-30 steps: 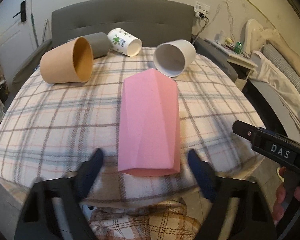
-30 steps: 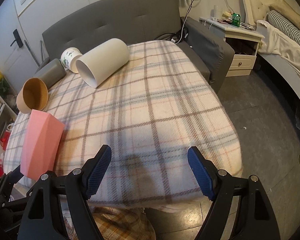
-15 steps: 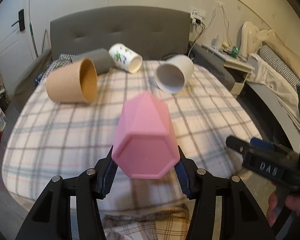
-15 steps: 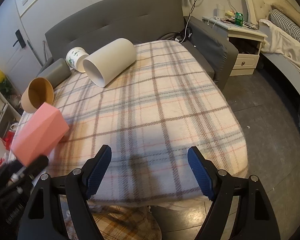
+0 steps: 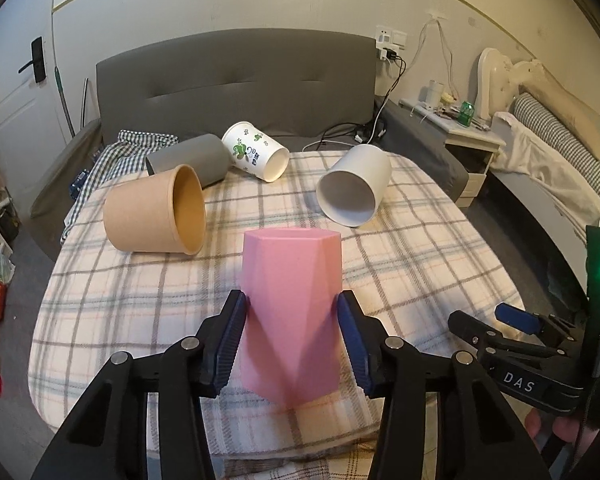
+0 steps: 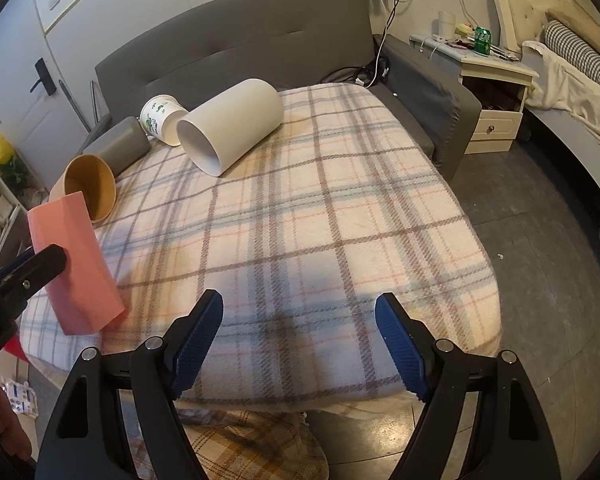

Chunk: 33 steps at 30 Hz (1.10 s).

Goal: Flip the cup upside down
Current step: 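Rotate the pink cup with the left gripper so its open rim faces down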

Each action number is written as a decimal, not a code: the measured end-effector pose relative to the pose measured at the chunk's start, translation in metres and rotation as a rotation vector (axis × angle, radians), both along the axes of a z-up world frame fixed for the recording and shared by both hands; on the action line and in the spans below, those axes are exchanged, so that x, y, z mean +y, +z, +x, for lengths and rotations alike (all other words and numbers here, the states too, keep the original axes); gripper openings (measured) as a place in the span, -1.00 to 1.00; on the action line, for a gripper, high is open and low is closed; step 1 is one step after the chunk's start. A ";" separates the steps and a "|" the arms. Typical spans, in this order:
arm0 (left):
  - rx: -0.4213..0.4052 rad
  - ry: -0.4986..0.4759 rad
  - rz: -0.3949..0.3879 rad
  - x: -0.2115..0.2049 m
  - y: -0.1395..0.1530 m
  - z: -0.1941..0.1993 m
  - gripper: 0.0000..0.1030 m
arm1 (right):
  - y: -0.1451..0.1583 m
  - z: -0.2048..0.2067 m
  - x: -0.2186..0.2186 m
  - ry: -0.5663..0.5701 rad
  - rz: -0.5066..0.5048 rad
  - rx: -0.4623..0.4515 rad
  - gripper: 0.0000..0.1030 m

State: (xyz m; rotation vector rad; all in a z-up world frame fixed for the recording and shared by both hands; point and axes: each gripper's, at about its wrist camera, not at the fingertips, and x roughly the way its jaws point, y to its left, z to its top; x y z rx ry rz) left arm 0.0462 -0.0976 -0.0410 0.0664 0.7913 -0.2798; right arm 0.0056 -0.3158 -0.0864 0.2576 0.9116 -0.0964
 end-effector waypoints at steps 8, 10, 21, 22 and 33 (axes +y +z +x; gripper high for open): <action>0.022 -0.015 -0.008 -0.004 0.001 0.015 -0.09 | -0.007 0.005 -0.002 -0.006 0.007 0.014 0.53; 0.046 -0.008 -0.028 0.000 -0.003 0.016 -0.10 | -0.008 0.006 -0.002 -0.007 0.009 0.018 0.53; 0.039 -0.036 -0.011 0.012 -0.001 -0.027 -0.06 | 0.003 0.005 0.003 0.002 0.000 -0.003 0.53; 0.037 -0.040 -0.001 0.012 -0.002 -0.030 -0.06 | 0.005 0.004 0.005 0.004 0.001 -0.007 0.53; 0.040 -0.092 0.058 -0.002 -0.026 -0.040 0.18 | 0.015 -0.002 0.010 0.009 -0.008 -0.024 0.53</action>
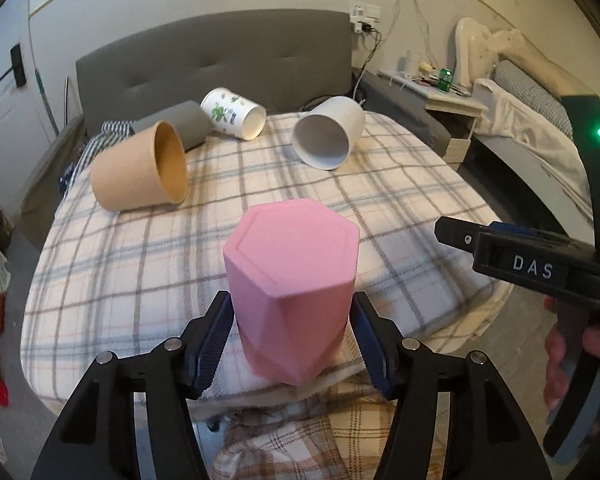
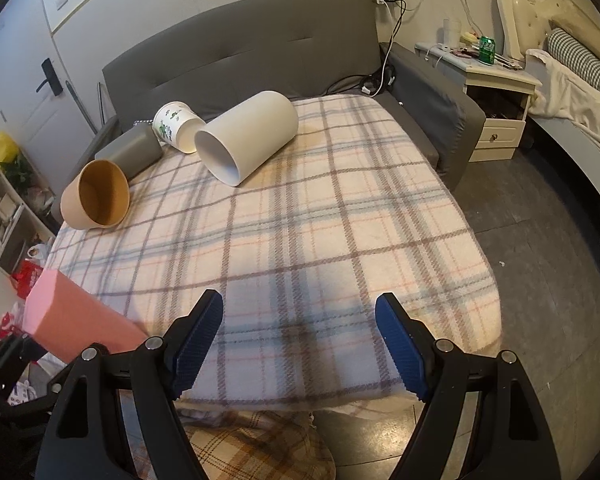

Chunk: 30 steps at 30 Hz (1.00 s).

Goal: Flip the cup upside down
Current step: 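Rotate the pink cup with the left gripper so its open rim faces down, then lower the pink cup rim-down onto the table and open the left gripper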

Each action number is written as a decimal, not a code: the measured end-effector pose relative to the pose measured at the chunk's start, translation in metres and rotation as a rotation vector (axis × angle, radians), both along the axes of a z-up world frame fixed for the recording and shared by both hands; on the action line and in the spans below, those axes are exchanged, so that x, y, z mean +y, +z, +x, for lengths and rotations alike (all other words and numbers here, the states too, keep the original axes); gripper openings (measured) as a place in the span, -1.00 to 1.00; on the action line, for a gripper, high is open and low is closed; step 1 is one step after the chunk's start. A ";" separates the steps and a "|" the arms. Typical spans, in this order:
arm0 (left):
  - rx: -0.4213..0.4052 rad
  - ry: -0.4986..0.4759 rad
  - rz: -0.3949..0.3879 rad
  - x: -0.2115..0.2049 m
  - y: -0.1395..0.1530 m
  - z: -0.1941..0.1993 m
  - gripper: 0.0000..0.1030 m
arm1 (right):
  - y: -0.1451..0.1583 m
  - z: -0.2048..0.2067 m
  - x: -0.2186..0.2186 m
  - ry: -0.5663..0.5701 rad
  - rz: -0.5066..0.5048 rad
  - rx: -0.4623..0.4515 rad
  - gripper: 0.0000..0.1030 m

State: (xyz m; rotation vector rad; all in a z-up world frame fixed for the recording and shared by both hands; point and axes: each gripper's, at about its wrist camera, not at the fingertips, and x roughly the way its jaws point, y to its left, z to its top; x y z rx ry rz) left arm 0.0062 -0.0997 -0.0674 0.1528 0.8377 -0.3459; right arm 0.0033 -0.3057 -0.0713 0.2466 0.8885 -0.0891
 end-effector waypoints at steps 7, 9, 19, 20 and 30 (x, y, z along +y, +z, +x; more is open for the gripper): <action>-0.066 0.024 -0.003 0.001 0.008 0.009 0.17 | -0.006 0.003 -0.002 -0.008 0.006 0.007 0.53; -0.095 0.046 -0.017 0.001 0.013 0.019 0.17 | -0.009 0.005 -0.001 -0.004 0.007 0.011 0.53; -0.101 0.111 -0.032 -0.002 -0.010 0.060 0.18 | -0.020 0.012 -0.002 0.004 0.003 0.031 0.53; -0.110 0.111 -0.040 -0.001 -0.010 0.058 0.18 | -0.020 0.012 -0.002 0.004 0.004 0.031 0.53; -0.100 0.153 -0.090 0.012 0.011 0.048 0.60 | 0.001 0.005 0.002 0.004 -0.013 0.003 0.53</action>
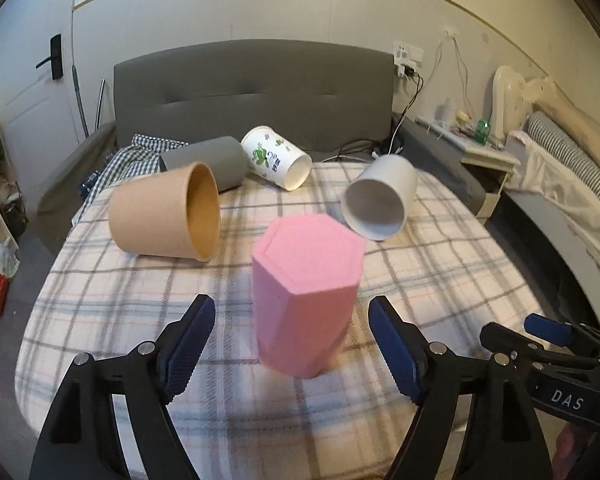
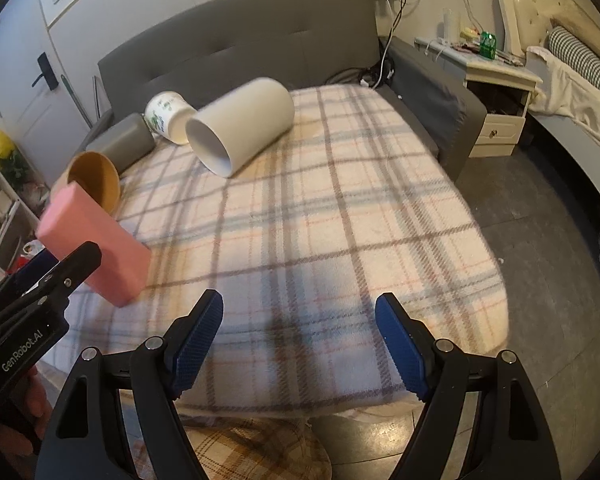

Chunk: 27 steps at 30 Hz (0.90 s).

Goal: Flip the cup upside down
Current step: 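Lower the pink cup rim-down onto the table and open the left gripper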

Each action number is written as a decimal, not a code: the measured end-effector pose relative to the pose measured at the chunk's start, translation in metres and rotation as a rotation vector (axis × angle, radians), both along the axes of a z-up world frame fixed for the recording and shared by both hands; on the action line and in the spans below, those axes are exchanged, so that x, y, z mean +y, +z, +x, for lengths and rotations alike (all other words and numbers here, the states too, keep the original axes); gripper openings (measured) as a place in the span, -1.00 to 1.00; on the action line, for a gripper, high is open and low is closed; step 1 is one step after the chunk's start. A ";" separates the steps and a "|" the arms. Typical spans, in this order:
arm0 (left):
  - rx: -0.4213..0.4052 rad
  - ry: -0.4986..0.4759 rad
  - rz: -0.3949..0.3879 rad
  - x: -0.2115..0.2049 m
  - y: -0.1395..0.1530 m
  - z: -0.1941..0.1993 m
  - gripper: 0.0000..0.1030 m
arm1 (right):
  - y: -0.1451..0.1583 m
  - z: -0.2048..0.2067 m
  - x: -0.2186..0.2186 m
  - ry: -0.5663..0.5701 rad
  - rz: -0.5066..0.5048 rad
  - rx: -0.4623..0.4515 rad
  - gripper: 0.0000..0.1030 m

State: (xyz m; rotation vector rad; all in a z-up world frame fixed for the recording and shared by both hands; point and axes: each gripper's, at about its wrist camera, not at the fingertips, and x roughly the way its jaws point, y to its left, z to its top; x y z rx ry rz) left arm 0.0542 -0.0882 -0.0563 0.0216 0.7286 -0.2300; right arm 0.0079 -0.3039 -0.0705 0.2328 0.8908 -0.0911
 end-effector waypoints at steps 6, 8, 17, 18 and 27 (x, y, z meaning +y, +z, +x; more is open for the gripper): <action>-0.078 0.005 -0.027 0.012 0.042 -0.025 0.60 | 0.045 -0.015 0.005 0.004 -0.023 -0.090 0.53; -0.111 0.011 -0.036 0.018 0.059 -0.035 0.60 | 0.061 -0.022 0.008 0.009 -0.032 -0.124 0.53; -0.220 0.058 -0.027 0.051 0.105 -0.074 0.60 | 0.111 -0.058 0.033 0.070 -0.057 -0.252 0.53; -0.225 0.063 -0.024 0.053 0.105 -0.077 0.60 | 0.113 -0.062 0.036 0.080 -0.061 -0.262 0.53; -0.170 0.085 -0.015 0.073 0.081 -0.093 0.60 | 0.094 -0.083 0.065 0.152 -0.105 -0.269 0.53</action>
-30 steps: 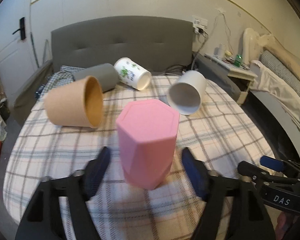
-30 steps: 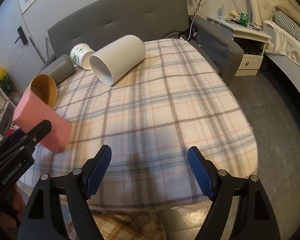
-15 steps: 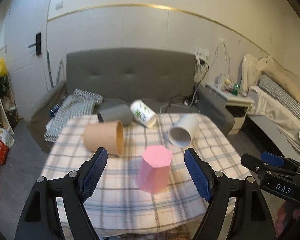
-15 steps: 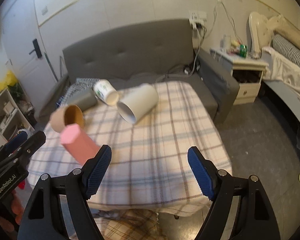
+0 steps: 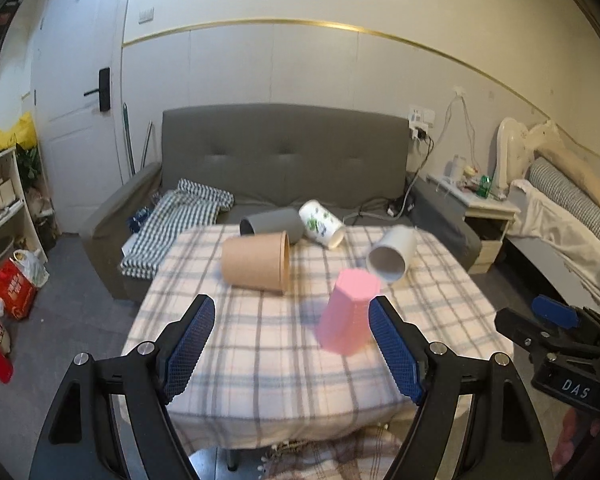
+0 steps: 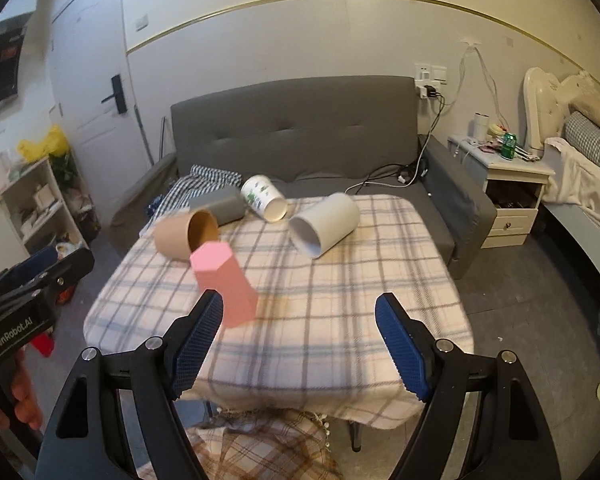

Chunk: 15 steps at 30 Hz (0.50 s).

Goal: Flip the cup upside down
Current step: 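Lower the pink cup rim-down onto the table and open the left gripper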

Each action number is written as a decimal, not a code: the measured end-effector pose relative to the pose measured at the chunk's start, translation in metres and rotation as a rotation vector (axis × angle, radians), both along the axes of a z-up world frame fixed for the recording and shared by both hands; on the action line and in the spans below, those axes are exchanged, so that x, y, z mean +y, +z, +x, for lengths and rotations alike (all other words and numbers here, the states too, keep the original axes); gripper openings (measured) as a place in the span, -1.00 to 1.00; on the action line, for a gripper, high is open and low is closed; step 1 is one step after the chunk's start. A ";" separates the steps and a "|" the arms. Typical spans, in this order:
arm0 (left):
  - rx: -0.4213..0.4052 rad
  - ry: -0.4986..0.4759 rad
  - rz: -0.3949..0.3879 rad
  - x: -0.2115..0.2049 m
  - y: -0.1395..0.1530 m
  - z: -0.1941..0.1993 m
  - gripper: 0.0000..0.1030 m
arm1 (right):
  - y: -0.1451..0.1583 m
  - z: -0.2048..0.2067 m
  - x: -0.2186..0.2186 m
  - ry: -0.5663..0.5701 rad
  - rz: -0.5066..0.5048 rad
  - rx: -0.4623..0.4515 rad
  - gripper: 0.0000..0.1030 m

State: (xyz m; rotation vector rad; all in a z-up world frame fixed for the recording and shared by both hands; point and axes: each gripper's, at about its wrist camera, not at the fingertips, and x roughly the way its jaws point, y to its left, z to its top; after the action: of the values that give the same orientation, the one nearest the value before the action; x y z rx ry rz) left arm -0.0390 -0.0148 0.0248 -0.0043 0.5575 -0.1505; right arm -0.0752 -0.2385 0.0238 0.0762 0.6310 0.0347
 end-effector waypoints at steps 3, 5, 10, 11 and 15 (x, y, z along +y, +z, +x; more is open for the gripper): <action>0.008 0.008 0.036 -0.001 -0.010 -0.006 0.67 | -0.009 -0.003 0.006 0.017 -0.012 0.001 0.53; 0.011 0.020 0.039 0.000 -0.014 -0.008 0.74 | -0.016 -0.002 0.008 0.013 -0.012 0.010 0.66; 0.017 0.046 0.025 0.006 -0.019 -0.008 0.81 | -0.024 -0.001 0.007 -0.011 0.008 0.016 0.82; 0.018 0.051 0.025 0.007 -0.019 -0.008 0.82 | -0.025 0.000 0.006 -0.017 0.010 0.019 0.82; 0.023 0.057 0.016 0.009 -0.022 -0.008 0.85 | -0.027 0.000 0.002 -0.036 0.017 0.020 0.91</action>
State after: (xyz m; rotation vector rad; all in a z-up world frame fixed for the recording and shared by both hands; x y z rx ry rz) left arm -0.0467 -0.0058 0.0032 -0.0060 0.5814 -0.0903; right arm -0.0755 -0.2363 -0.0034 0.1048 0.6496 0.0043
